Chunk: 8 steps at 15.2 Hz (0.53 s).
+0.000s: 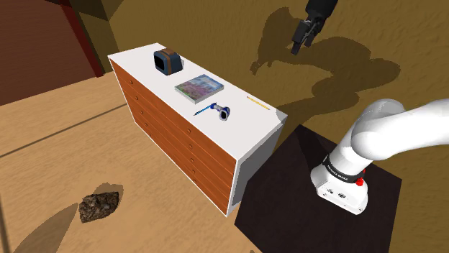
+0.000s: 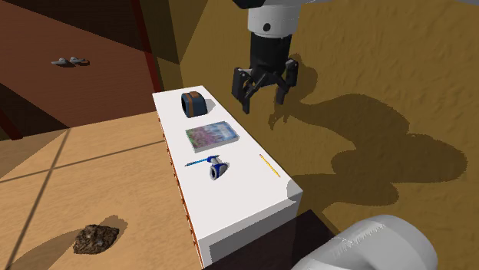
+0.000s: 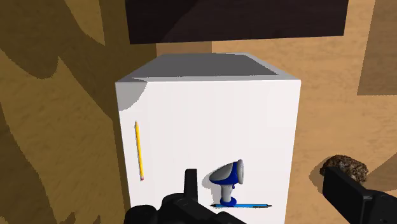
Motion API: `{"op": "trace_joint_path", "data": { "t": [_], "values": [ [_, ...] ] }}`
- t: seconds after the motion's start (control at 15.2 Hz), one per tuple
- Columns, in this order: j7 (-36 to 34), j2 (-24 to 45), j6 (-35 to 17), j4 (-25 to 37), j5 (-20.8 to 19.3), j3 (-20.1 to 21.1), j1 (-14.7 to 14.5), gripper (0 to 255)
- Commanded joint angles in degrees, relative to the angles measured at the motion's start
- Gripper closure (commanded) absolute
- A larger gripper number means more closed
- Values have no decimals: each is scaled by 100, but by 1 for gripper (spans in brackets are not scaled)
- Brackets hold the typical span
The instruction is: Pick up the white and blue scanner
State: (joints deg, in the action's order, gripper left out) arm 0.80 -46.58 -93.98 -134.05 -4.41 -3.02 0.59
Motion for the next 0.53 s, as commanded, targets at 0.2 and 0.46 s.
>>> {"op": "trace_joint_path", "data": {
  "t": [0.2,0.46],
  "values": [
    [55,500,-486,-84,-2,-55,-39,0],
    [137,1241,-1104,-94,8,-126,-94,0]
  ]
}}
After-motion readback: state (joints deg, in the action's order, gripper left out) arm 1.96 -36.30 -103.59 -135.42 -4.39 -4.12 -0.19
